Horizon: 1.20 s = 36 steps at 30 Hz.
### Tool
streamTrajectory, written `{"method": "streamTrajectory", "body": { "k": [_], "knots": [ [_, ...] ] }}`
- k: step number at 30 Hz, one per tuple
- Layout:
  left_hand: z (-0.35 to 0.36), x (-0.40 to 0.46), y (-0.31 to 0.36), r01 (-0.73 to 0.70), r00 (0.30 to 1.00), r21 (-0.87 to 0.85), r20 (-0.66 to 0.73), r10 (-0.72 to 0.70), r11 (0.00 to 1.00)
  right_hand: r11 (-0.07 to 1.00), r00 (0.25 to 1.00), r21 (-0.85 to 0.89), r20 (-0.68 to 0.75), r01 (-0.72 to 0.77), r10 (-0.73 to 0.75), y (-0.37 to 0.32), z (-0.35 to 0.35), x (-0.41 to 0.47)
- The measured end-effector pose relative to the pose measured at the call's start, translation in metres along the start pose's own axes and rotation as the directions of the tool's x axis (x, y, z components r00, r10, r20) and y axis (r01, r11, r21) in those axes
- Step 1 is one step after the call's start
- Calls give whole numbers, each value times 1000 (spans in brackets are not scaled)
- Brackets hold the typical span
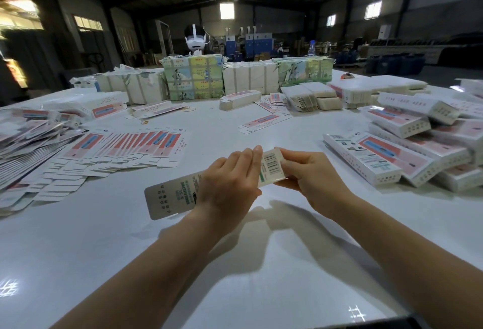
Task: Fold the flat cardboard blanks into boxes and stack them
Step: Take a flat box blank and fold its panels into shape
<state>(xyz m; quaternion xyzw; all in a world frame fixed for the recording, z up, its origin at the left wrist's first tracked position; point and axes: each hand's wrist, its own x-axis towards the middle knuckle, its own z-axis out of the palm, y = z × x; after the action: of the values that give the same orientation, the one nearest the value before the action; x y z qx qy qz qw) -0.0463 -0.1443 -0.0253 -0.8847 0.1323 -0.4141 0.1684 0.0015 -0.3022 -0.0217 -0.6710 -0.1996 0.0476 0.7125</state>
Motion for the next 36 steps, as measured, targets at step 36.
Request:
{"method": "streamTrajectory", "body": {
  "k": [36],
  "knots": [
    [-3,5,-8,118,987,-230,132,-90,966,828,921,-500,-136,254,-365,8,12,-7]
  ]
}}
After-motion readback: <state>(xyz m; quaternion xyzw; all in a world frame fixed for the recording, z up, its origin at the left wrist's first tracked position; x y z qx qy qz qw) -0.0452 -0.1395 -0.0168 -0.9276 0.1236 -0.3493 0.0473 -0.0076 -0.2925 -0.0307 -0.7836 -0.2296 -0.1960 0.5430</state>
